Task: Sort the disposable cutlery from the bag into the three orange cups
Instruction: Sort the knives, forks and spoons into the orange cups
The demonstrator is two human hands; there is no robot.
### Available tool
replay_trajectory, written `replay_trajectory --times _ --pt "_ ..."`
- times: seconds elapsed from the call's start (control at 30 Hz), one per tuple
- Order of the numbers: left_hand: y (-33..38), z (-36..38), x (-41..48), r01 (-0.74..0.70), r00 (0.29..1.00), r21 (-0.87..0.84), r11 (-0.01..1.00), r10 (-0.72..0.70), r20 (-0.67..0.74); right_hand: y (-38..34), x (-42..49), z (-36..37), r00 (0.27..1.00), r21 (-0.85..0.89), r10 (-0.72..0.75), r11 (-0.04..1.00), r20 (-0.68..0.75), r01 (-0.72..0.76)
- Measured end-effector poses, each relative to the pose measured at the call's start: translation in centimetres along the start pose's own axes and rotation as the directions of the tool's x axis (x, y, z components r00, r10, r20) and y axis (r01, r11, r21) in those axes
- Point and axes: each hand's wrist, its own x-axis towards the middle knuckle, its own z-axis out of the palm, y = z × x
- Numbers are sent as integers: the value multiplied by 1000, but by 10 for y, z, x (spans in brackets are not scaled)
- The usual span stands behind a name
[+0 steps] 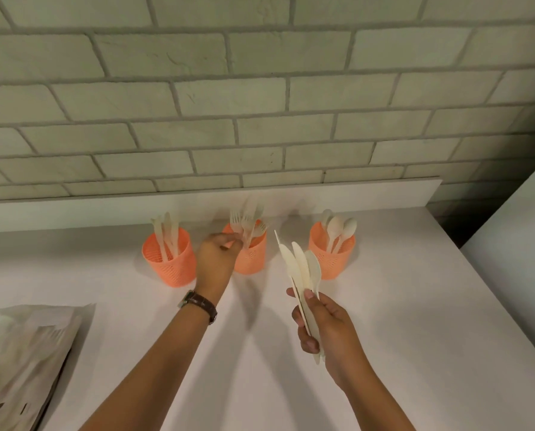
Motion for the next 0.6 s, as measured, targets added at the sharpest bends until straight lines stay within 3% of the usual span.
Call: replay_trajectory --times 0.17,0.3,0.5,0.6 --pt "21 -14 -74 236 951 -217 947 -179 252 -1 -4 10 1000 31 18 999 6 -18" --pt "31 -22 -120 309 881 -257 916 -173 440 -4 -13 24 1000 -82 9 997 20 -8" --pt "23 -30 -139 264 950 -402 877 -165 266 1 -27 48 999 -218 35 976 29 -28" --pt "19 -40 -140 267 948 -418 868 -158 278 5 -29 54 999 -225 48 973 22 -42"
